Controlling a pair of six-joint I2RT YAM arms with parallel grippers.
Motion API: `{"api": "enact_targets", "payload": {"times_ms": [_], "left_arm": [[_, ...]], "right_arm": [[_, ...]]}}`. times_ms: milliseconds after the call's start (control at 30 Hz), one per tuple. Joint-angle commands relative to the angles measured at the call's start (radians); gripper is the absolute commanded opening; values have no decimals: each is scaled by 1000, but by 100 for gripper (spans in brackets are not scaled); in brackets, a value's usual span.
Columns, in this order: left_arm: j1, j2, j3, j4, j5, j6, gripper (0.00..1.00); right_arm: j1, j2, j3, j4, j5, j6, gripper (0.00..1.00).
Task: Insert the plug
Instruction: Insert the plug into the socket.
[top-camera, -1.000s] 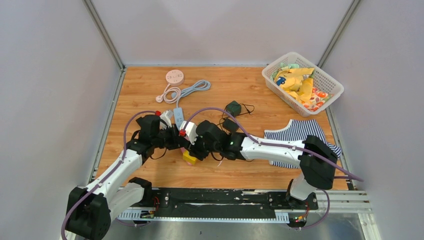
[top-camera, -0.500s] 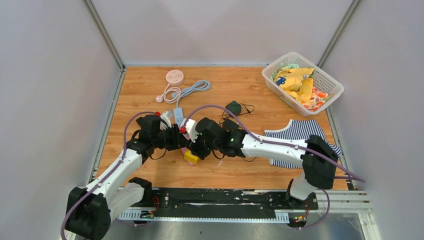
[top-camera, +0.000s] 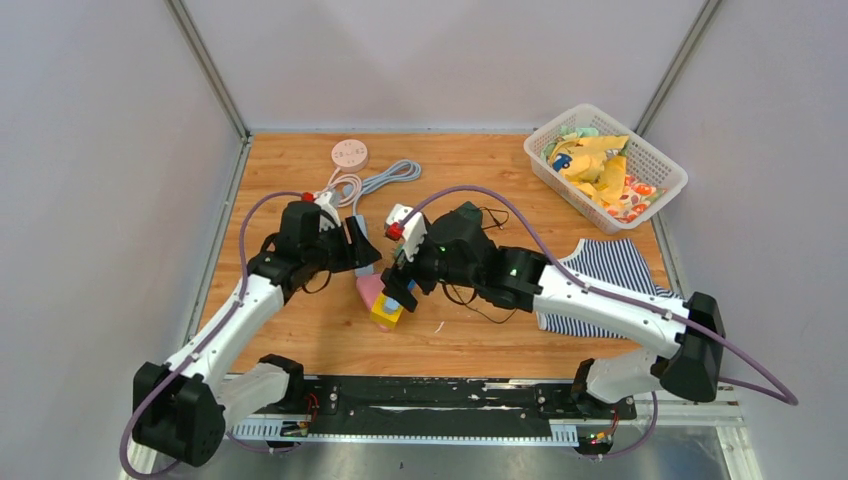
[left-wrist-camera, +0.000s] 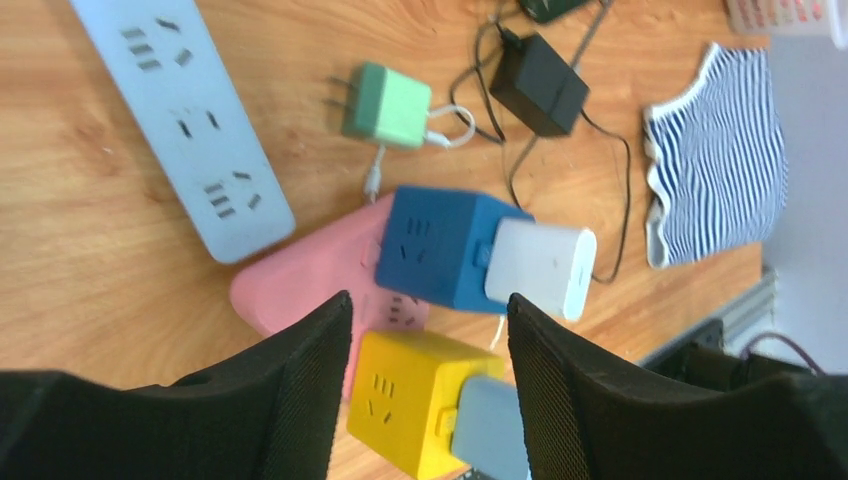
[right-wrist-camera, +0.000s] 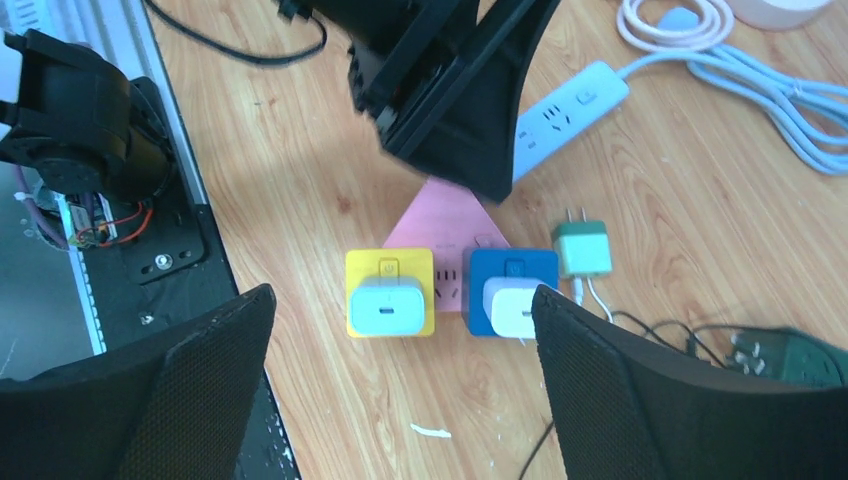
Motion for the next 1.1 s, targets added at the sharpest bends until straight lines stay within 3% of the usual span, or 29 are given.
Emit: {"api": "enact_targets", "payload": {"times_ms": [0, 133, 267, 400, 533, 767, 1067], "left_arm": [[-1, 114, 139, -88, -198, 116, 62], [0, 275, 252, -111, -378, 142, 68], [2, 429, 330, -74, -348, 112, 69], [4, 508, 383, -46, -338, 126, 69], [3, 496, 409, -56, -259, 176, 70], [2, 428, 439, -164, -172, 262, 82], [2, 249, 318, -208, -94, 295, 94]], "right_arm": [[-12, -66, -84, -21, 105, 38, 99], [-12, -132, -143, -14, 159, 40, 100], [-23, -168, -194, 1, 276, 26, 100], [-175, -147, -194, -9, 297, 47, 100], [-334, -88, -197, 50, 216, 15, 95], [-533, 122, -101, 137, 47, -46, 82], [-637, 420, 151, 50, -41, -123, 84]]}}
